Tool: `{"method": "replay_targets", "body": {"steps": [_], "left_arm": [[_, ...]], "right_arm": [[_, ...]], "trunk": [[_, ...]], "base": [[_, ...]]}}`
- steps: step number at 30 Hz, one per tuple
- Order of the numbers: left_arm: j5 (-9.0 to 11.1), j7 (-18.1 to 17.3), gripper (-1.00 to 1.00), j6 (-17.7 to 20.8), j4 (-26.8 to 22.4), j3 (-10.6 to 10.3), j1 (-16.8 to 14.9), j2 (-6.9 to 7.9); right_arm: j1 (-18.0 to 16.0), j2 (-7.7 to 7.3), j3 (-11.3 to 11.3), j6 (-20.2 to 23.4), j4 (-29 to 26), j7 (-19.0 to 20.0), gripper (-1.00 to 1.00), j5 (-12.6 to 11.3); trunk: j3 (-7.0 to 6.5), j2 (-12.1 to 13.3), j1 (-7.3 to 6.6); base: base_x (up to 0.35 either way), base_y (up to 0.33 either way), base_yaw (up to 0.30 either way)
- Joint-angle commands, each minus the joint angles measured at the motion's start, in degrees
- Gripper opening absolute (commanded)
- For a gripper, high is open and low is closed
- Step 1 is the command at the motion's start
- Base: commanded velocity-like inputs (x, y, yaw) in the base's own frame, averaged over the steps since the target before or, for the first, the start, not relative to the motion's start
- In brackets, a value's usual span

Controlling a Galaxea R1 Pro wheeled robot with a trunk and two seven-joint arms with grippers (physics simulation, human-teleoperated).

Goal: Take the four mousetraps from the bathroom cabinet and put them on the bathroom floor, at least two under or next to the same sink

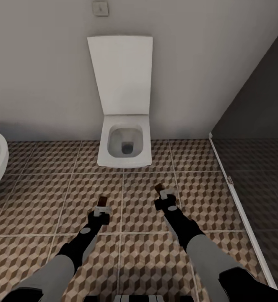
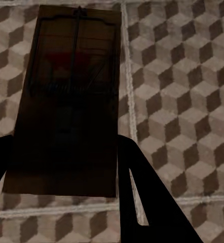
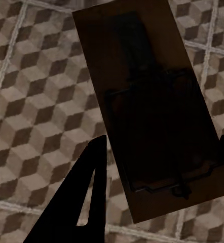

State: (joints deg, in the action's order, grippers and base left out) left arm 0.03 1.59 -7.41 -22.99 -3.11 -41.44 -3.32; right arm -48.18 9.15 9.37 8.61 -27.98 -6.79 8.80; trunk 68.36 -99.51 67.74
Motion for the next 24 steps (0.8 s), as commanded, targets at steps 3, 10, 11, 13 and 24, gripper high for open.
{"method": "replay_targets", "body": {"steps": [3,10,11,13,24], "left_arm": [[-0.24,4.85,-1.00,-0.78,-1.66,-0.45,-0.03,-0.22],[-0.34,16.13,-1.00,-3.70,-3.16,-6.26,0.01,-0.92],[-0.31,16.69,-1.00,-3.90,-3.19,-7.57,0.02,-0.85],[-0.24,17.35,-1.00,-4.12,-3.36,-8.98,0.03,-0.83],[-0.25,17.50,-1.00,-4.35,-3.81,-11.01,0.45,-0.80]], "right_arm": [[-0.22,0.75,1.89,-0.98,0.38,0.92,-1.00,0.52],[-0.30,0.85,4.98,-2.25,0.62,2.40,-1.00,0.52],[-0.31,0.85,5.13,-2.31,0.66,2.46,-1.00,0.52],[-0.31,0.85,5.29,-2.60,0.65,2.52,-1.00,0.52],[-0.25,0.85,5.32,-8.40,0.91,2.57,-1.00,0.37]], "trunk": [[0.03,-0.01,0.00],[0.03,-0.01,0.00],[0.03,-0.01,0.00],[0.03,-0.01,0.00],[0.03,-0.01,0.00]], "base": [[0.000,0.000,0.000],[0.000,0.000,0.000],[0.000,0.000,0.000],[0.000,0.000,0.000],[0.000,0.000,0.000]]}}
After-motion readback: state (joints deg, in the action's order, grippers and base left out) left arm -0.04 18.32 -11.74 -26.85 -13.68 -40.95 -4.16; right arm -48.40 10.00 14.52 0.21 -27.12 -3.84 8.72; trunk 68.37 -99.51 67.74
